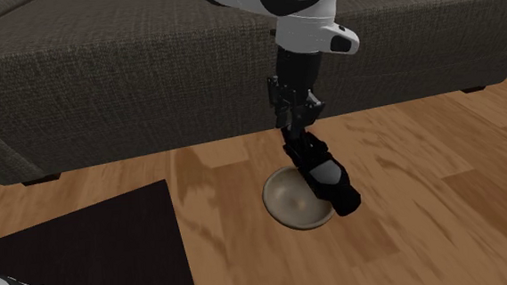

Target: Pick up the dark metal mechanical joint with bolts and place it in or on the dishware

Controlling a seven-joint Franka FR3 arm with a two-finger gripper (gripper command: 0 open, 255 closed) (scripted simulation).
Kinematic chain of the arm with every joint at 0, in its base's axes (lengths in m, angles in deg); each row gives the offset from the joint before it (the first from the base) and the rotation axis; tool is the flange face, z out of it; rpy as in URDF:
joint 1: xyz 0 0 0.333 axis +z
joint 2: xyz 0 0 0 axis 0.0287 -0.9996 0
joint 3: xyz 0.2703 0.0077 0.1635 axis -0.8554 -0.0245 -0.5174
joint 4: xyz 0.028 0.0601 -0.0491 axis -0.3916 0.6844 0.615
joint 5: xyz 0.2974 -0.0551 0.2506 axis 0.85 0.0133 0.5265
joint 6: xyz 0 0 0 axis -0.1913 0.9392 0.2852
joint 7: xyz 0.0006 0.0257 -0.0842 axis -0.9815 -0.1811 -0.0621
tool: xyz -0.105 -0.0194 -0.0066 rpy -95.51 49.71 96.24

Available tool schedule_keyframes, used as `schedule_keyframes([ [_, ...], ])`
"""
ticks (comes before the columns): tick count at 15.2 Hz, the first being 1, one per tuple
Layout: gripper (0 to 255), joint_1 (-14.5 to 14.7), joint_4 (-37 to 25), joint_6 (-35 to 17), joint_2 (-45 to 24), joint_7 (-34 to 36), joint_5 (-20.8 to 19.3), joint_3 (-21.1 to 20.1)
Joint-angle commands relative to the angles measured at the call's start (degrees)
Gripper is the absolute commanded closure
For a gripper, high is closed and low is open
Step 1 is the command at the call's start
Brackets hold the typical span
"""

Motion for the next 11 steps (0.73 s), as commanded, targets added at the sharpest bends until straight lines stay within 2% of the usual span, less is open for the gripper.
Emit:
schedule_keyframes([
  [1,255,0.1,0.6,-1.6,-0.9,0.3,-0.3,0.1],
  [6,255,0.3,1.5,-5.2,-3.7,1.0,-1.3,0.4],
  [11,255,0.3,1.5,-5.2,-3.7,1.0,-1.3,0.4],
])
